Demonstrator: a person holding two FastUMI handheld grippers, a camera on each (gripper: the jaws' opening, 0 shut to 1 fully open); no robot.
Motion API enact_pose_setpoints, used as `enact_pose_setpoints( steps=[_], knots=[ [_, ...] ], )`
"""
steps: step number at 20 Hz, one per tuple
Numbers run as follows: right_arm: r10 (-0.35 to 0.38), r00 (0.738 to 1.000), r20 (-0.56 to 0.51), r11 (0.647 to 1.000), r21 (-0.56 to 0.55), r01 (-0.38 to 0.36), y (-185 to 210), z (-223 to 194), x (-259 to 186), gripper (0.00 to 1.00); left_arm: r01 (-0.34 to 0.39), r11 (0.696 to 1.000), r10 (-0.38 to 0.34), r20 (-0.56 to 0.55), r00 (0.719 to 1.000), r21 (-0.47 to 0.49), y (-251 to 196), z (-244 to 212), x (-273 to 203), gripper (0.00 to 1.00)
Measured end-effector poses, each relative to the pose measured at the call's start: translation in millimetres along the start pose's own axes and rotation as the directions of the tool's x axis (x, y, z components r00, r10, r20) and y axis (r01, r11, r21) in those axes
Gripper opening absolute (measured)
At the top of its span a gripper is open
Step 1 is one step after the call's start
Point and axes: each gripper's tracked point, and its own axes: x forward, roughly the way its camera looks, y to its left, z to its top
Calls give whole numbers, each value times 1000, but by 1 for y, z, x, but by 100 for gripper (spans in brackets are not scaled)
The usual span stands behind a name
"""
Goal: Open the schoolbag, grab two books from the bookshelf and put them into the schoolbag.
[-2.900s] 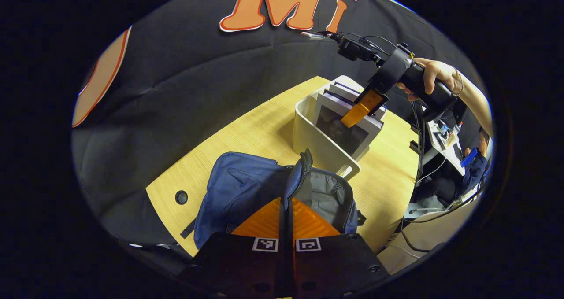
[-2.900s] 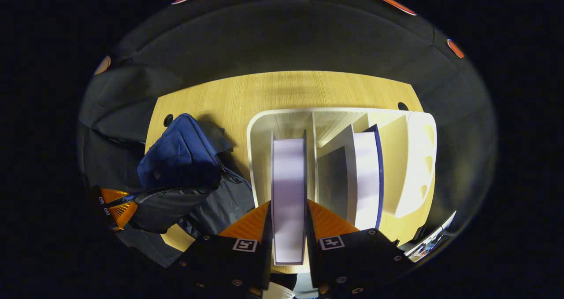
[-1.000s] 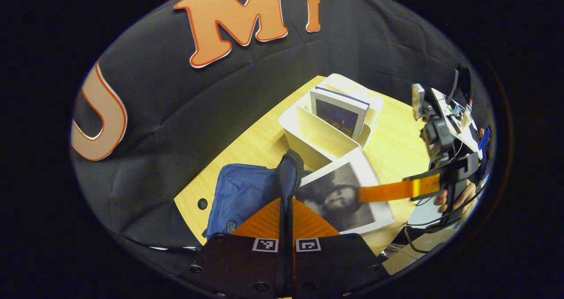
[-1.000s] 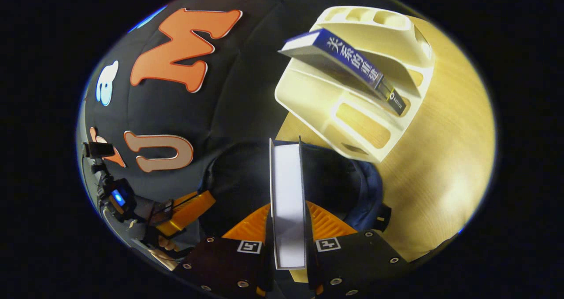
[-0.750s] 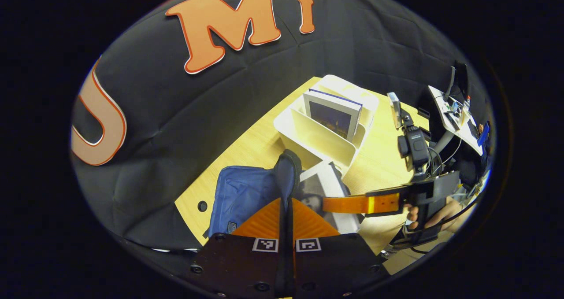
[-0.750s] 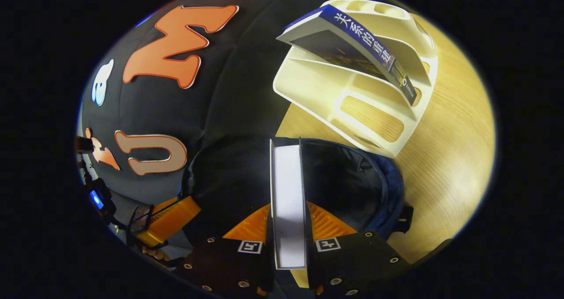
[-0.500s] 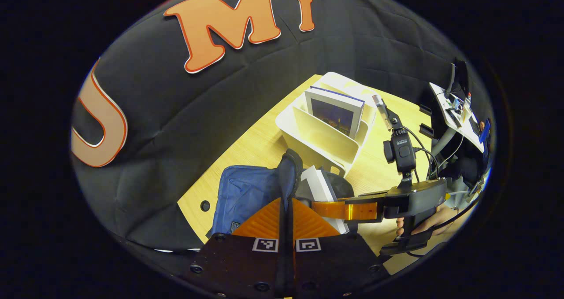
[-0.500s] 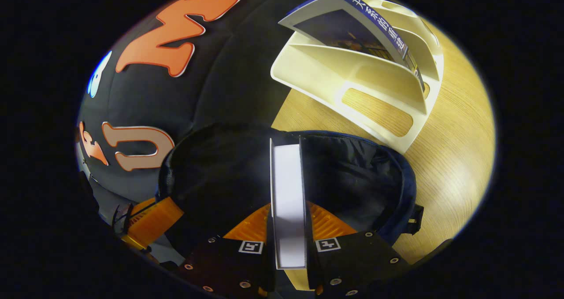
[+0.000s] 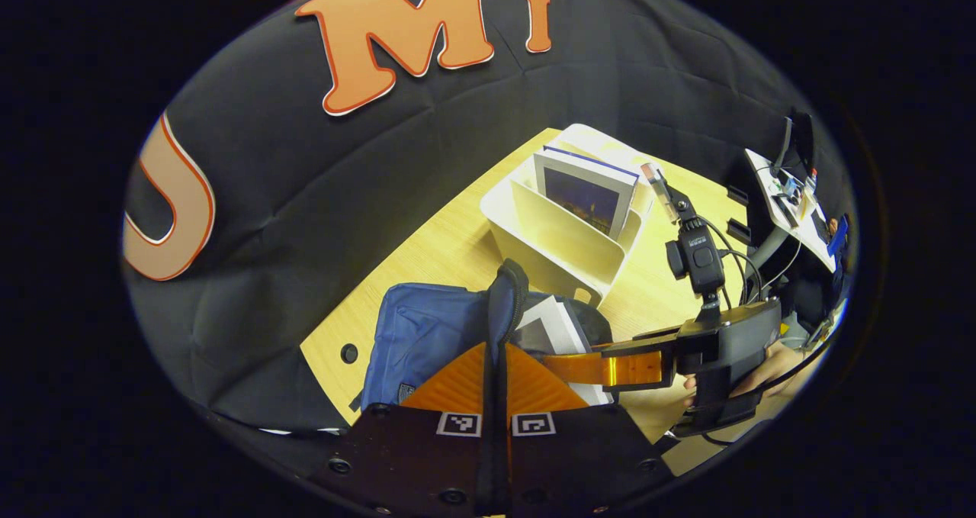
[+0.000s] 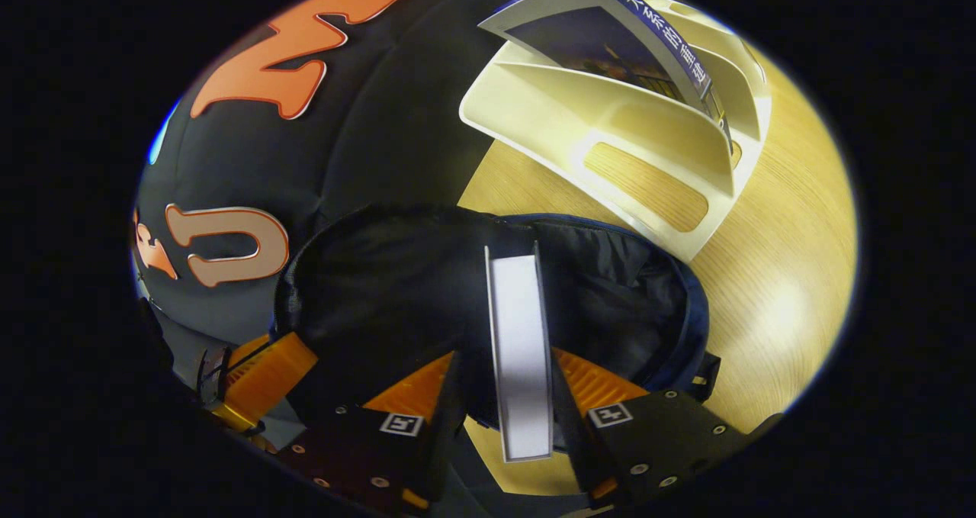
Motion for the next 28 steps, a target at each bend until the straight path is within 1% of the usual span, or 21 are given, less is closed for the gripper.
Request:
enact_pose_setpoints(
  steps=[1, 2, 4, 8, 11, 14, 16, 19, 21, 22, 23, 26, 28],
  knots=[
    [-10, 1000, 3, 1000, -2, 10, -2, 1, 0, 70, 0, 1000, 0, 1, 1000, 0, 0, -1, 0, 1],
    [-14, 1000, 4, 1000, -4, 14, -4, 2, 0, 84, 0, 1000, 0, 0, 1000, -1, 0, -1, 0, 1],
    [-30, 1000, 1, 1000, 2, 30, -7, 2, 4, 94, 13, 1000, -13, -1, 1000, -3, -6, -1, 1, 1],
    [-63, 998, -26, 998, -9, 63, -5, -6, 19, 94, 23, 999, -23, -9, 1000, 22, -13, -1, 3, 1],
    [-109, 993, -40, 994, -27, 108, -7, -4, 23, 94, 16, 1000, -16, -12, 1000, 25, -9, -1, 3, 1],
    [-118, 992, -41, 992, -55, 116, -8, -2, 6, 95, 25, 999, -25, -4, 1000, -20, -3, 0, 3, 1],
    [-104, 993, -46, 992, -74, 100, -5, 1, -8, 97, 31, 999, -31, 1, 1000, -35, -2, -1, 3, 0],
    [-89, 995, -35, 988, -130, 84, 1, 10, -34, 97, 46, 999, -46, -1, 999, -28, -6, -4, 6, 1],
    [-77, 997, -11, 980, -187, 73, 6, 23, -56, 97, 48, 999, -48, -2, 999, -11, -10, -5, 9, 0],
    [-70, 998, 3, 971, -231, 69, 11, 30, -68, 97, 53, 999, -53, -1, 999, -4, -12, -4, 10, 0],
    [-76, 997, 24, 954, -290, 79, 13, 39, -81, 97, 61, 998, -61, -2, 998, 1, -15, -5, 11, 1],
    [-105, 987, 118, 873, -465, 149, 21, 78, -127, 97, 76, 997, -76, 4, 997, 1, -18, -6, 13, 1],
    [-111, 975, 193, 820, -536, 200, 35, 115, -156, 97, 85, 996, -85, 7, 996, -9, -18, -7, 15, 0]
  ],
)
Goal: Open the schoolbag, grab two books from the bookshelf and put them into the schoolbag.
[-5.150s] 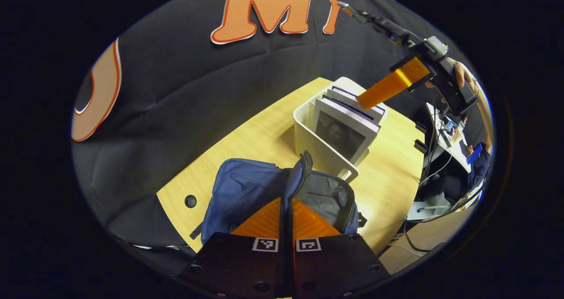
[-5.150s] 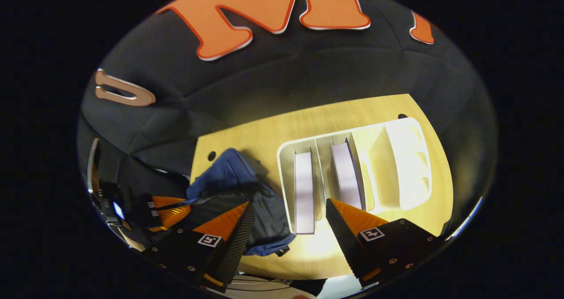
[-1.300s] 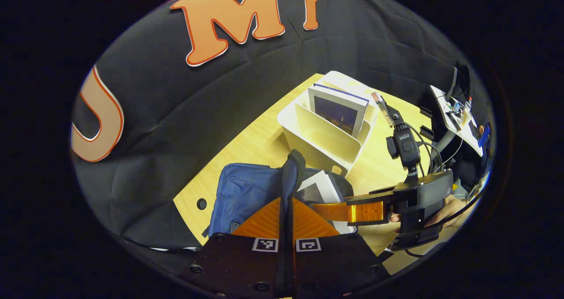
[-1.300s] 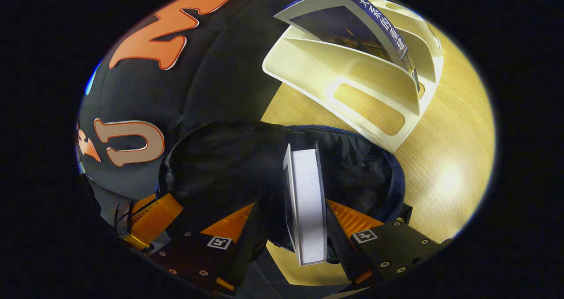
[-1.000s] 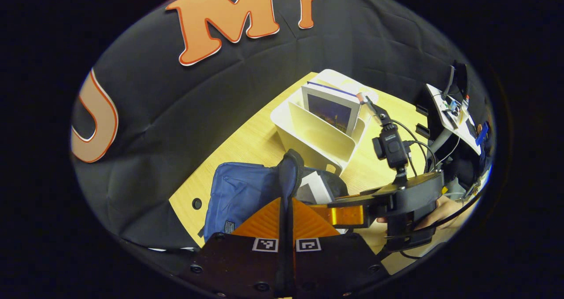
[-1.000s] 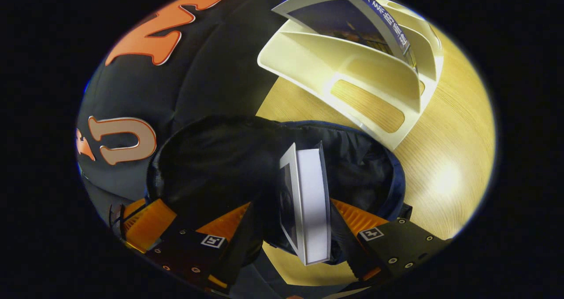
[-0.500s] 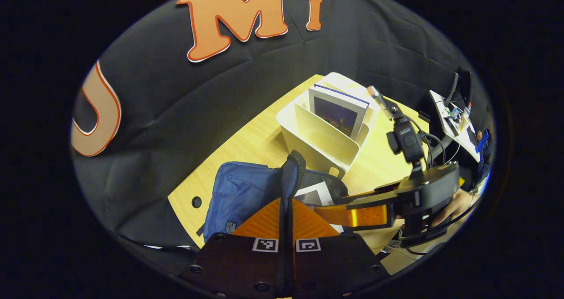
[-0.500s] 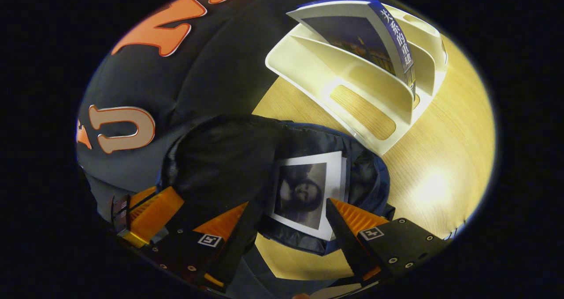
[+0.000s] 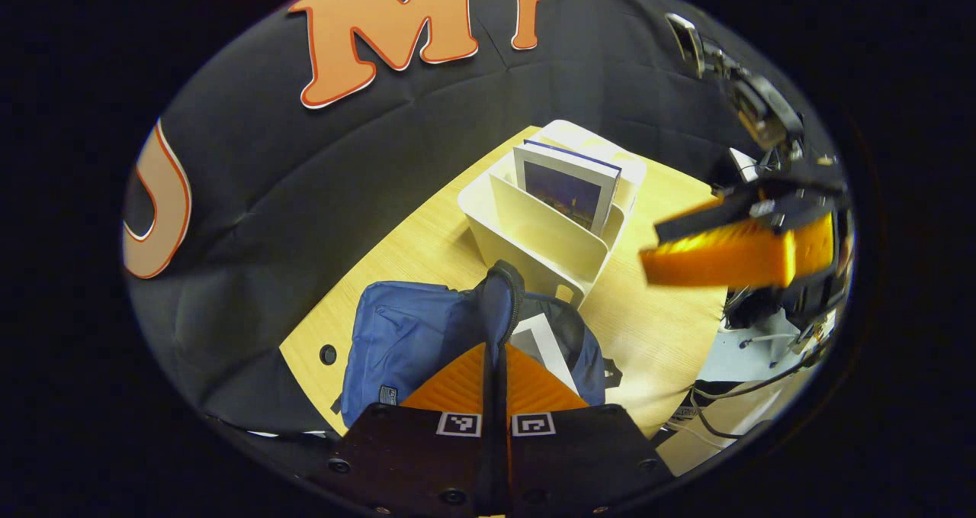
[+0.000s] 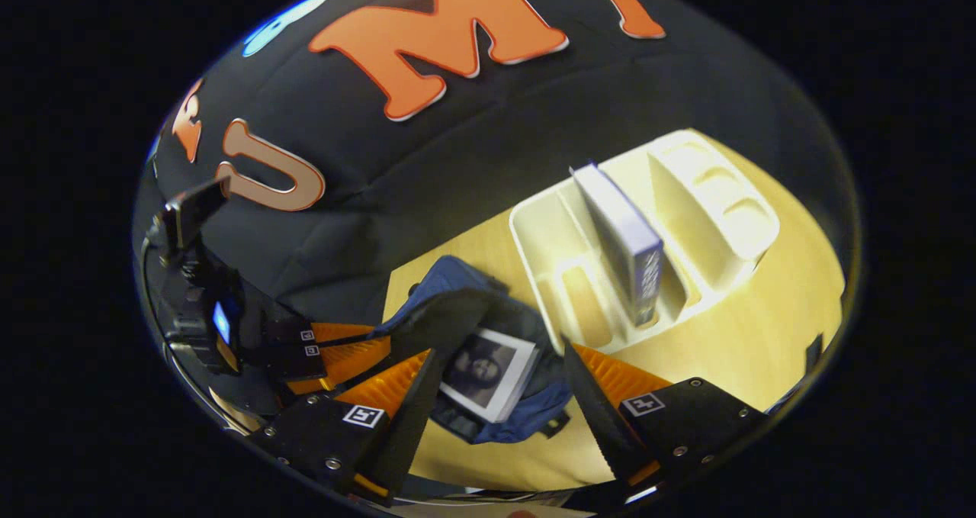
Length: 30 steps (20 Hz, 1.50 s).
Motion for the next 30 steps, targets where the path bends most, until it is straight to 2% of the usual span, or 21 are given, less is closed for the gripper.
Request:
enact_pose_setpoints(
  steps=[2, 4, 9, 13, 16, 23, 27, 29, 30],
  knots=[
    [-65, 996, 62, 996, -55, 68, -16, 41, -16, 97, 11, 1000, -11, 1, 1000, -9, -1, -3, 2, 1],
    [-131, 988, 80, 985, -103, 139, -36, 69, -20, 97, 5, 1000, -5, 2, 1000, -5, 2, -4, 5, 0],
    [-234, 972, -14, 952, -208, 226, -63, 102, 6, 97, 18, 1000, -18, 1, 1000, 0, 2, -5, 7, 0],
    [-272, 948, -165, 938, -266, 223, -77, 98, 45, 97, 32, 999, -32, 3, 999, -21, 4, -9, 9, 0],
    [-269, 922, -277, 940, -286, 188, -79, 87, 80, 98, 30, 999, -30, 0, 1000, -38, 8, -11, 11, 0],
    [-369, 871, -326, 904, -345, 254, -117, 82, 115, 98, 30, 998, -30, -5, 1000, -54, 18, -14, 13, 0],
    [-379, 854, -355, 903, -344, 258, -119, 77, 117, 97, 37, 998, -38, -13, 999, -55, 17, -14, 15, 0],
    [-400, 842, -361, 893, -361, 269, -123, 74, 120, 86, 37, 998, -37, -14, 999, -56, 18, -14, 16, 1],
    [-408, 836, -367, 890, -362, 276, -125, 71, 121, 58, 36, 998, -37, -13, 999, -56, 18, -14, 16, 1]
  ],
)
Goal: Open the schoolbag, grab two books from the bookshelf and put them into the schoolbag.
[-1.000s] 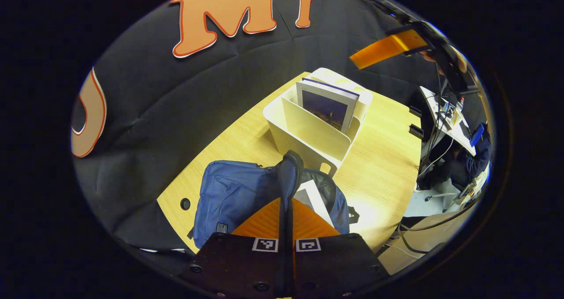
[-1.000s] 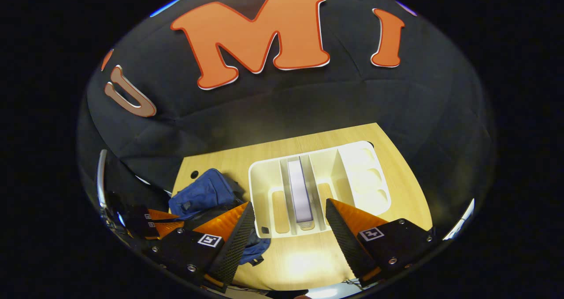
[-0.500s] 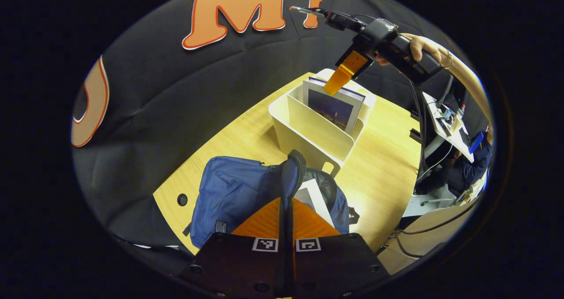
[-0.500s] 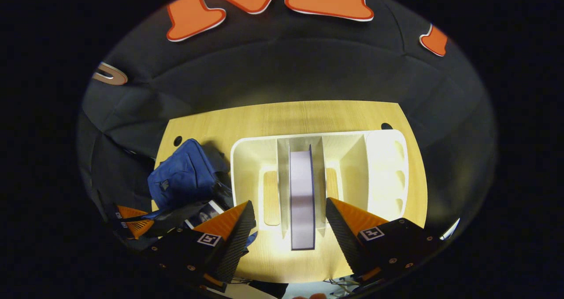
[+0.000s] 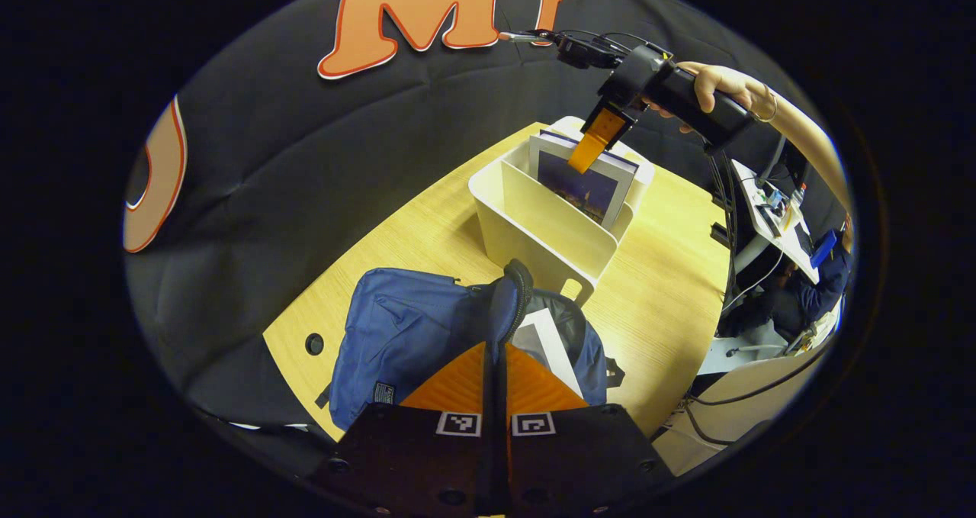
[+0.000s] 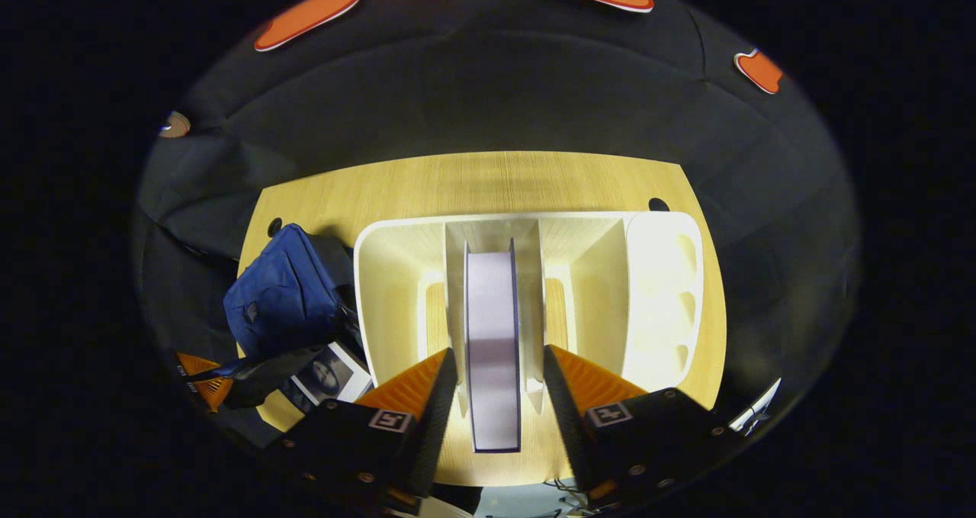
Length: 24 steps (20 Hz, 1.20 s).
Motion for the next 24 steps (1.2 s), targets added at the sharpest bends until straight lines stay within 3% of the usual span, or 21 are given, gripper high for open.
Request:
enact_pose_setpoints(
  steps=[2, 4, 8, 13, 17, 20, 24],
  knots=[
    [-2, 1000, 2, 999, 33, 2, 1, 3, 0, 34, -1, 1000, 1, 3, 1000, -2, 0, -1, -1, 1],
    [-7, 1000, 7, 999, 42, 7, -2, 4, -2, 30, 2, 1000, -2, 4, 1000, -6, -2, -2, -2, 1],
    [26, 997, 74, 997, 76, -32, -1, 15, -27, 29, -2, 1000, 2, 2, 1000, -13, 0, -2, -2, 0],
    [63, 975, 215, 985, 144, -96, -12, 24, -98, 29, -27, 999, 27, -1, 1000, -18, 5, 0, -3, 0],
    [99, 929, 357, 966, 191, -177, -27, 22, -160, 29, -37, 999, 37, 8, 999, -12, 5, 3, -10, 0],
    [176, 884, 432, 931, 220, -293, -15, 5, -197, 28, -58, 998, 58, 12, 998, -6, 7, 5, -13, 0],
    [301, 851, 429, 862, 258, -436, 19, -47, -199, 28, -91, 996, 91, 17, 996, 2, 9, 7, -20, 0]
  ],
)
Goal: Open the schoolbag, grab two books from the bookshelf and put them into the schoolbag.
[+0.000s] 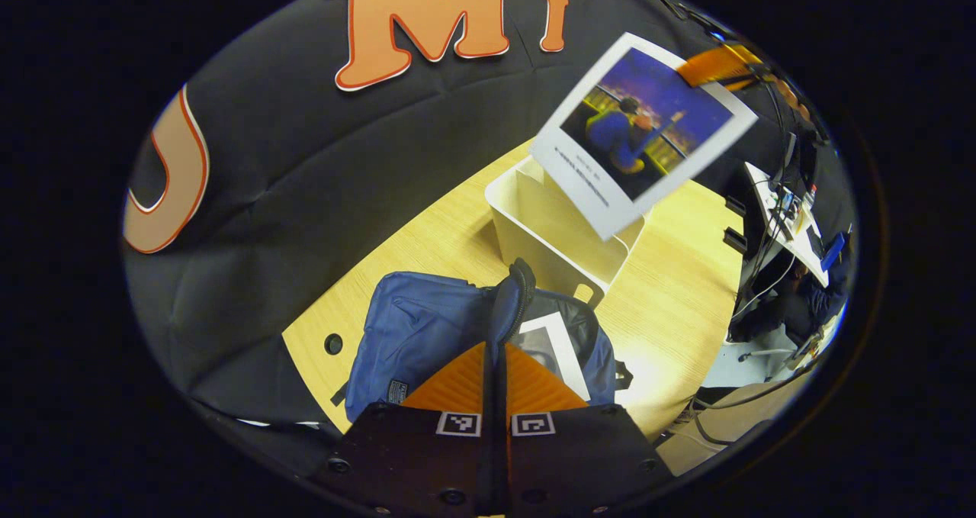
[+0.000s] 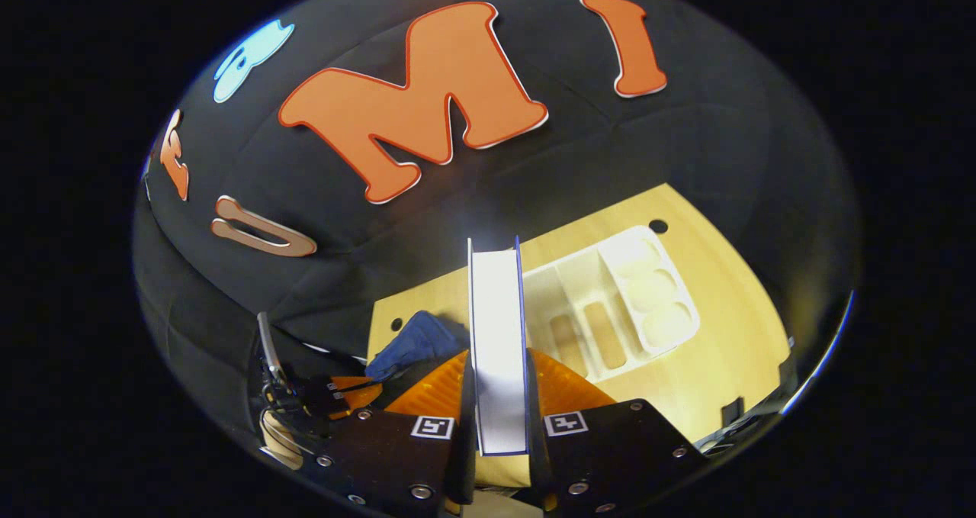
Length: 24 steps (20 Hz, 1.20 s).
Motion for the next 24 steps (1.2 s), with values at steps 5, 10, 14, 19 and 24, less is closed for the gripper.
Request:
enact_pose_setpoints(
  steps=[5, 10, 14, 19, 24],
  knots=[
    [130, 990, -51, 982, 144, -122, 15, -83, 10, 28, -32, 999, 32, 16, 999, 35, -1, 6, -12, 0],
    [227, 971, -70, 931, 309, -196, 23, -154, 53, 28, -51, 997, 51, 13, 999, 65, -4, 8, -18, 0],
    [266, 961, -80, 892, 398, -214, 39, -190, 109, 29, -43, 996, 42, 14, 999, 82, -9, 10, -20, 0],
    [310, 950, 19, 839, 465, -283, 57, -194, 169, 28, -33, 995, 31, 17, 999, 99, -18, 13, -22, 0],
    [301, 951, 69, 809, 510, -293, 86, -198, 203, 29, -35, 990, 33, 17, 999, 138, -23, 17, -22, 0]
  ],
)
